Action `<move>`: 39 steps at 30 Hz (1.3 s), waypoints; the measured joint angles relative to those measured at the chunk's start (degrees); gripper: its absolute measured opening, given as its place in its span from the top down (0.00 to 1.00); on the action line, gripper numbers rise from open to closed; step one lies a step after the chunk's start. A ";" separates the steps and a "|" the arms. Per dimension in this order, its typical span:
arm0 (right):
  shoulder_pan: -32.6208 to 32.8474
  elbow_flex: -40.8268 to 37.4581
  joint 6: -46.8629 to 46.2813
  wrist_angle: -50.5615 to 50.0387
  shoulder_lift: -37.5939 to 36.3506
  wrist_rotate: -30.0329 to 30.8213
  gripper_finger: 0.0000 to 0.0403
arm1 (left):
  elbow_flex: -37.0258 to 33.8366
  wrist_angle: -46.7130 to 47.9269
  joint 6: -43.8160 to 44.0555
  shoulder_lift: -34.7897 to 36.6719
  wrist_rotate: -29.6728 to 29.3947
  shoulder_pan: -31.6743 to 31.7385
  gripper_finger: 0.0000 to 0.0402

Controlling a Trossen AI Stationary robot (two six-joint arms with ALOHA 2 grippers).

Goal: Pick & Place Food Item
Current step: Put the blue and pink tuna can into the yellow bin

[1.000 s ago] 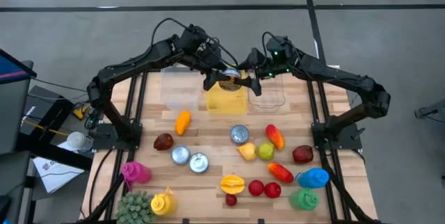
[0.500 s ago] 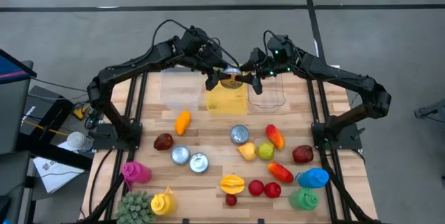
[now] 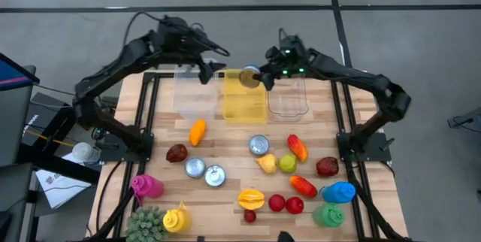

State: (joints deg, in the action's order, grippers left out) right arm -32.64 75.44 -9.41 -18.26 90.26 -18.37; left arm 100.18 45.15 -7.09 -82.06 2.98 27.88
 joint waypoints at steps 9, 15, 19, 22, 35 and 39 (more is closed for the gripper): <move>-2.01 2.26 -7.04 2.94 14.29 -5.14 0.53 | -0.04 0.24 1.99 8.34 -0.05 -0.04 0.21; 0.13 12.43 -1.91 -8.22 22.45 -5.60 0.53 | -0.07 0.33 3.08 10.27 -0.09 -0.04 0.24; 0.83 21.24 2.14 -17.44 26.93 -4.94 0.53 | -0.09 0.30 3.10 10.57 -0.13 -0.04 0.25; 0.67 26.57 7.14 -24.69 30.58 -5.18 0.53 | -0.09 0.38 3.10 10.46 -0.18 -0.04 0.25; 1.41 42.18 15.98 -38.26 42.35 -5.41 0.53 | -0.11 0.54 3.10 10.25 -0.20 -0.04 0.25; 1.70 42.35 16.07 -38.52 43.30 -5.50 0.53 | -0.11 0.54 3.10 10.25 -0.20 -0.04 0.25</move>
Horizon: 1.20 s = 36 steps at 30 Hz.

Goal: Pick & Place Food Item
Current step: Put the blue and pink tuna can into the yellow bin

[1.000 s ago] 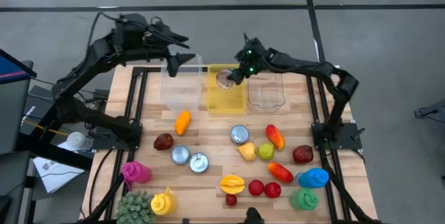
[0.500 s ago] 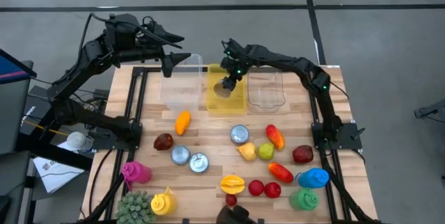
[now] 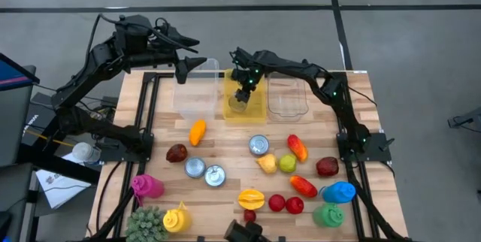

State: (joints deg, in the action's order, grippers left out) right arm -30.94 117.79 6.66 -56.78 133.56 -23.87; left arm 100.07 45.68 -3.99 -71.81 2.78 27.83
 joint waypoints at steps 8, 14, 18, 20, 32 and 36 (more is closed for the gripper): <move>0.45 0.03 0.87 -0.13 -0.11 1.57 0.53 | 0.00 -0.01 0.00 0.00 0.01 0.00 0.25; 1.14 0.03 1.31 0.29 -0.11 4.88 0.53 | 0.00 -0.01 0.00 0.00 0.01 0.00 0.25; 1.78 0.03 3.89 -0.35 -0.11 4.69 0.52 | 0.00 -0.01 0.00 0.00 0.01 0.00 0.25; 2.41 0.03 4.97 -0.41 -0.11 4.71 0.51 | 0.00 -0.01 0.01 0.00 0.01 0.00 0.26; 0.49 0.03 3.91 2.83 -0.11 -2.60 0.53 | 0.00 -0.01 0.00 0.00 0.01 0.00 0.26; -1.27 0.03 3.49 3.87 -0.11 -10.87 0.53 | 0.00 -0.01 0.00 0.00 0.01 0.00 0.26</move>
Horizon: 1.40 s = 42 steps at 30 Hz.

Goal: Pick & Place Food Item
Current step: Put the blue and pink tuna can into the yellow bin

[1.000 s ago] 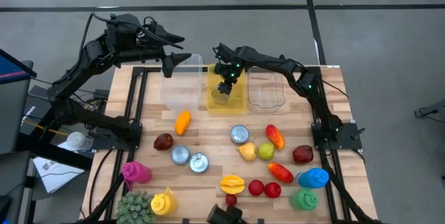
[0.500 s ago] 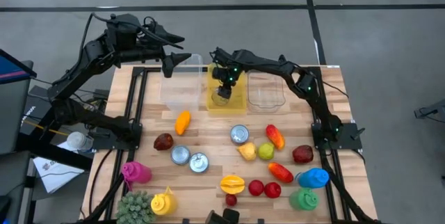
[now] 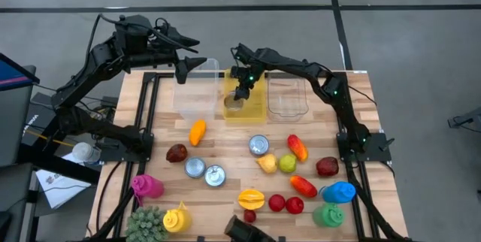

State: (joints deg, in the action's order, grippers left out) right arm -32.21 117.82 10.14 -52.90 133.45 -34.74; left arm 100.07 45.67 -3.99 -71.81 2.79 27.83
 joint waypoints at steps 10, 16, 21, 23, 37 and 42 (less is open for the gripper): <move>-1.81 -1.10 0.83 0.01 -0.13 -3.81 0.53 | 0.00 0.00 0.00 0.00 0.00 0.00 0.26; -1.44 -3.74 1.90 0.88 -0.11 -1.20 0.53 | 0.00 -0.02 0.01 0.00 0.00 0.00 0.26; -2.10 -3.80 1.44 1.45 -0.11 -1.20 0.53 | 0.00 -0.07 0.00 0.00 0.00 0.00 0.26; -2.45 -3.80 0.60 0.72 -0.11 0.09 0.53 | 0.00 -0.07 0.00 0.00 -0.01 0.00 0.26; -1.54 -3.78 0.36 0.04 -0.15 7.06 0.51 | 0.00 -0.35 0.02 0.00 -0.01 -0.01 0.26; -1.25 -3.80 -1.13 -0.18 -0.11 8.31 0.32 | 0.00 -0.32 0.02 0.00 -0.01 0.00 0.26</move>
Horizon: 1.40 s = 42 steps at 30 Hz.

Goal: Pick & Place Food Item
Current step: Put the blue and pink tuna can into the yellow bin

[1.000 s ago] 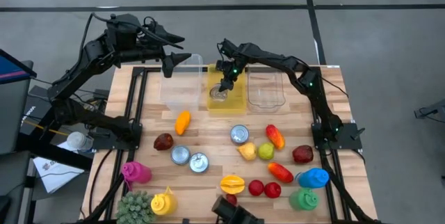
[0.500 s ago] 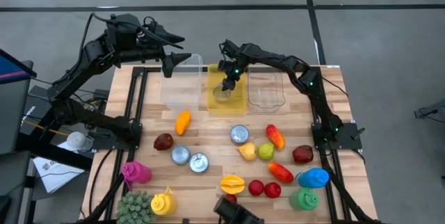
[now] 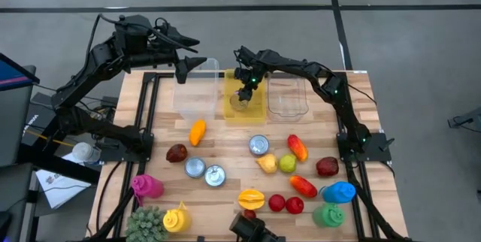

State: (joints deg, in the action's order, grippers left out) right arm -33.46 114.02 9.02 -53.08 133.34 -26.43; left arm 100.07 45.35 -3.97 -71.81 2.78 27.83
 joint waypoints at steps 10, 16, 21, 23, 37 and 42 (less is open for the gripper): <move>-0.69 2.33 -0.24 -1.20 0.00 6.29 0.30 | 0.00 0.06 0.00 0.00 0.01 0.00 0.26; -0.67 6.08 -0.16 -1.95 0.00 8.24 0.29 | 0.00 0.11 0.00 0.00 0.00 0.00 0.26; -0.43 12.07 3.05 -8.25 0.00 9.25 0.29 | 0.00 0.66 -0.02 0.00 0.01 0.00 0.26; 0.38 15.17 5.55 -12.87 0.00 11.54 0.29 | 0.00 1.77 0.00 0.11 0.01 0.00 0.26; 11.31 12.71 13.50 -12.97 0.04 23.41 0.95 | 0.00 4.84 0.00 6.96 -0.01 0.00 0.43; 11.26 9.51 12.13 -11.00 -0.07 21.86 0.99 | 0.00 5.22 0.32 10.24 -0.01 0.00 0.64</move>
State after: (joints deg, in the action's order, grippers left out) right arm -22.20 123.53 21.15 -64.08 133.27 -4.56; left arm 100.07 50.58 -3.64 -61.57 2.76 27.83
